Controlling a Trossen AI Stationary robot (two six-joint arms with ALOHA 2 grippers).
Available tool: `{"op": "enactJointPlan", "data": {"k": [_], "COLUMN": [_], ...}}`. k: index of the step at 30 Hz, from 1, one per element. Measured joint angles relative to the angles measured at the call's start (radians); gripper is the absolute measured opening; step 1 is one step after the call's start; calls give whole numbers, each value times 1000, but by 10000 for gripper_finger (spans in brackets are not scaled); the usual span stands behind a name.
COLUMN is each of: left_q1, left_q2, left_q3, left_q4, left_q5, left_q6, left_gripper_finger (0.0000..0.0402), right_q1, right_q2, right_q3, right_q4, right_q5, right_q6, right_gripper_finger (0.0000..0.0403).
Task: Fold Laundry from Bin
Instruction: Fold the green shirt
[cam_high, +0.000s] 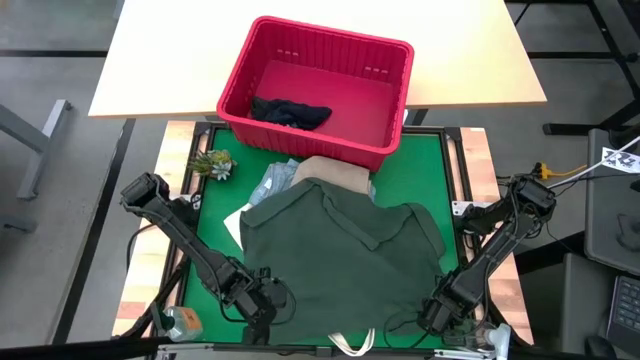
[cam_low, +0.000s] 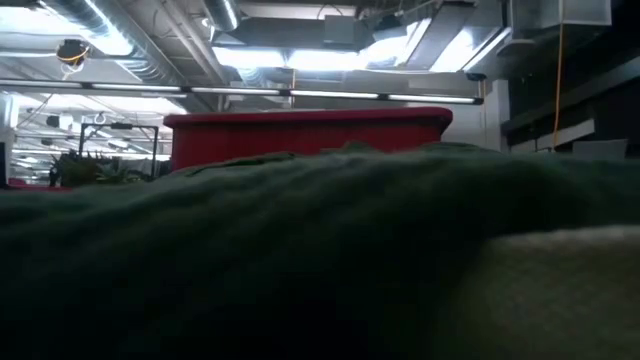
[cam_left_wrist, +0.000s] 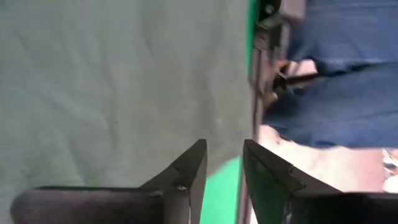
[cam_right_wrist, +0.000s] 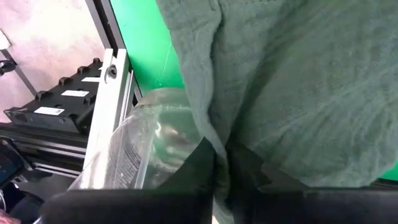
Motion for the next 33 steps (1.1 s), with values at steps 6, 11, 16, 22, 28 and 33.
{"op": "enactJointPlan", "data": {"k": [6, 11, 16, 22, 28, 33], "left_q1": [23, 46, 66, 73, 80, 104], "left_q2": [0, 1, 1, -2, -43, -147], "left_q3": [0, 0, 0, 0, 0, 0], "left_q4": [-35, -35, -37, -41, -54, -97], "left_q5": [-100, -109, -109, -107, -109, -151], "left_q6": [26, 52, 61, 79, 80, 79], "left_gripper_finger": [115, 109, 97, 84, 74, 67], "right_q1": [0, -2, -2, -1, 0, -44], "right_q2": [0, 0, -12, -93, -200, -303], "right_q3": [0, 0, 0, -1, -1, -1], "right_q4": [-4, -48, -111, -109, -131, -147], "right_q5": [2, -1, -33, -26, 69, 234], "right_q6": [3, 5, 13, -9, -10, -10], "right_gripper_finger": [97, 137, 144, 145, 145, 145]}}
